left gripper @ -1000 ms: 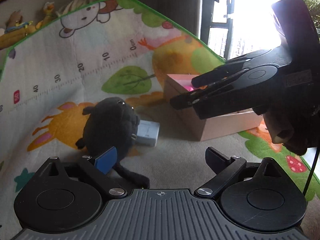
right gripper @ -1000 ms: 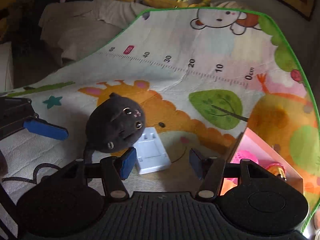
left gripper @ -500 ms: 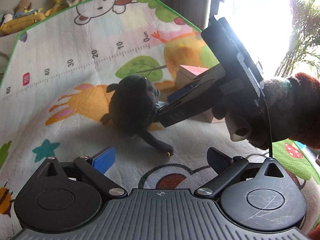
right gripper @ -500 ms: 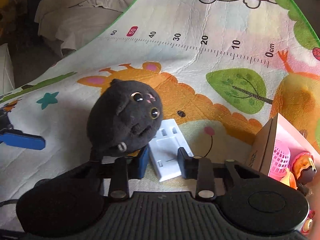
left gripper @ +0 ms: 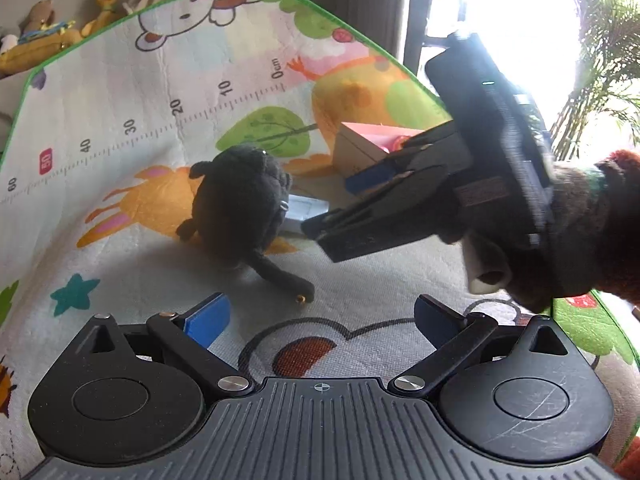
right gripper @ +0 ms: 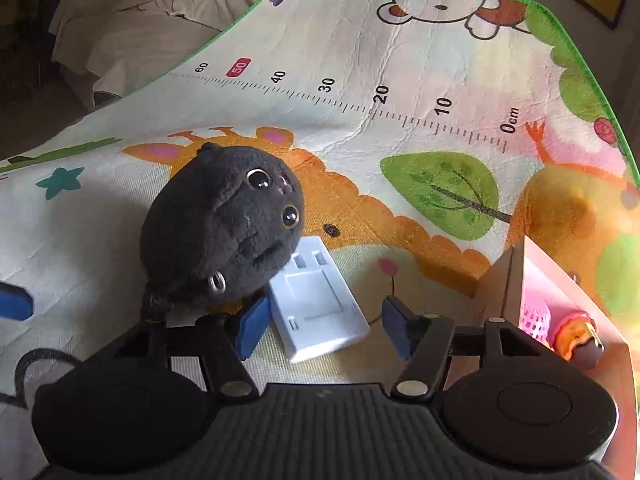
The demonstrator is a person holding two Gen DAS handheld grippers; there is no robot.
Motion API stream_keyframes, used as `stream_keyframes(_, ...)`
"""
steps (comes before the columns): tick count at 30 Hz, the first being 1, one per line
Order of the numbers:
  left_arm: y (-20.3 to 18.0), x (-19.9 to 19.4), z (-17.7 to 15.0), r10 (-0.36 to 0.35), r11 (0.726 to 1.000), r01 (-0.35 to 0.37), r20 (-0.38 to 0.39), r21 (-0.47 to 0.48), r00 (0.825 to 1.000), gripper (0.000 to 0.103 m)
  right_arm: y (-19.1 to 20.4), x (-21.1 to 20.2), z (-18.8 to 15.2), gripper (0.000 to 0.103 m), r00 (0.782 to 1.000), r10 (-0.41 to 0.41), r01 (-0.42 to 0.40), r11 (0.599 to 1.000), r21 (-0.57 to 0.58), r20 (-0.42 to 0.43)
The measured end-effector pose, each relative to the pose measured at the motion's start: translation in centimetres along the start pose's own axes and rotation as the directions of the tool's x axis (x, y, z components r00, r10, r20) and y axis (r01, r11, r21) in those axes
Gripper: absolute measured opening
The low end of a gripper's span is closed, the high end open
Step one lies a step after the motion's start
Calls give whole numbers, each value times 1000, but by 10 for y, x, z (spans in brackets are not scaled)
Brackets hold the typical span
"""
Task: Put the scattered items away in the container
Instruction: 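Move the right tool to the white plastic case while the left tool approaches the black plush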
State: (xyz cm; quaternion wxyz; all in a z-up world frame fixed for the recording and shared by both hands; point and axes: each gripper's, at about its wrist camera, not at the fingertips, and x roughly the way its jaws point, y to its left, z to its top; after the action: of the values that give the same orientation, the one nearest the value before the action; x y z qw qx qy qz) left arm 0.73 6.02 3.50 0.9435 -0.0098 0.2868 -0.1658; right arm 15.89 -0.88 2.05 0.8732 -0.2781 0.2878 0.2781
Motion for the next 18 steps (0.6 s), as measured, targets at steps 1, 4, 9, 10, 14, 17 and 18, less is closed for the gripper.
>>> stream_keyframes(1,-1,-1,0,3,1000,-3,-2,6,1000,101,-1,3,3,65,1000,4,-4,1000,6,3)
stream_keyframes(4,-1,-4,-2,30,999,-30,-16,24,999,101,-10,2,8,53,996,78,-76,995,69,-34)
stream_keyframes(9,13,-11,-5,51,999,-52,-28,-8,998,101,-8,-46,-30,47,990,139,-137,989,58,-30)
stream_keyframes(10,14,-13,-5,46,999,-47,-24,-15,999,101,-7,-60,-42,47,989,142,-140,989,48,-31)
stream_keyframes(14,13,-14,-5,17,1000,-18,-12,-17,1000,101,-14,-112,-91,48,988,147,-144,987,68,-46)
stream_keyframes(17,3,-10,-6,-10,1000,10,-22,-2,1000,101,-18,-137,-123,50,990,114,-106,990,88,-80)
stream_keyframes(18,-1,-8,-6,-23,1000,23,-27,5,999,101,-19,-144,-131,54,993,93,-86,992,94,-73)
